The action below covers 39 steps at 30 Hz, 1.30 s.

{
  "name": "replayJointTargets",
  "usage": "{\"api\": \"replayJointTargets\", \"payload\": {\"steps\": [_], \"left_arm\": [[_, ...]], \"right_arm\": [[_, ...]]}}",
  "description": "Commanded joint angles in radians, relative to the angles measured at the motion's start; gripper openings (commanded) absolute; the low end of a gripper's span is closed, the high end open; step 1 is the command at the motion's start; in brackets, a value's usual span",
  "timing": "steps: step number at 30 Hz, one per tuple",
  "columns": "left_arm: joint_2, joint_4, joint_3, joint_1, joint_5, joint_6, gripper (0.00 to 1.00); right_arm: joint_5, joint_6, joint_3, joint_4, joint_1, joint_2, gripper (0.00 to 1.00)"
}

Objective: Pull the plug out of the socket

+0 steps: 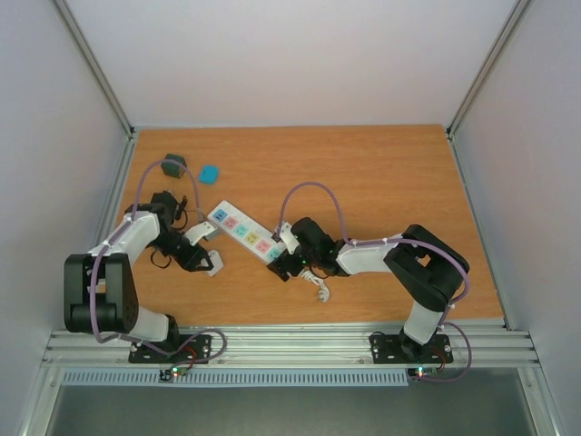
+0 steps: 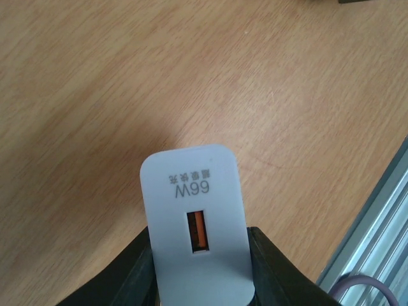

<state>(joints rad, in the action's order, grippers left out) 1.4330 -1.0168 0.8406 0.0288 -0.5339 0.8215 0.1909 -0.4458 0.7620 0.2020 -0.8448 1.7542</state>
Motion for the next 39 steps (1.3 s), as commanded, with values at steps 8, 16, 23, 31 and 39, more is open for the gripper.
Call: {"api": "replayJointTargets", "payload": {"steps": [8, 16, 23, 31, 39], "left_arm": [[0.103, -0.018, 0.023, 0.083, -0.038, 0.076, 0.57], [0.080, 0.046, 0.033, 0.113, -0.018, 0.038, 0.77], [0.043, 0.128, 0.025, 0.113, 0.052, -0.032, 0.75], [-0.005, 0.150, 0.037, 0.114, 0.079, -0.060, 0.76], [-0.073, 0.143, 0.057, 0.114, 0.058, -0.079, 0.88]], "right_arm": [[0.005, 0.002, 0.123, -0.083, -0.011, 0.008, 0.99], [0.011, 0.001, 0.220, -0.138, -0.011, 0.073, 0.99], [0.015, 0.003, 0.293, -0.183, -0.019, 0.119, 0.99], [-0.013, -0.004, 0.388, -0.243, -0.040, 0.194, 0.99], [-0.046, -0.024, 0.441, -0.305, -0.045, 0.245, 0.92]]}}
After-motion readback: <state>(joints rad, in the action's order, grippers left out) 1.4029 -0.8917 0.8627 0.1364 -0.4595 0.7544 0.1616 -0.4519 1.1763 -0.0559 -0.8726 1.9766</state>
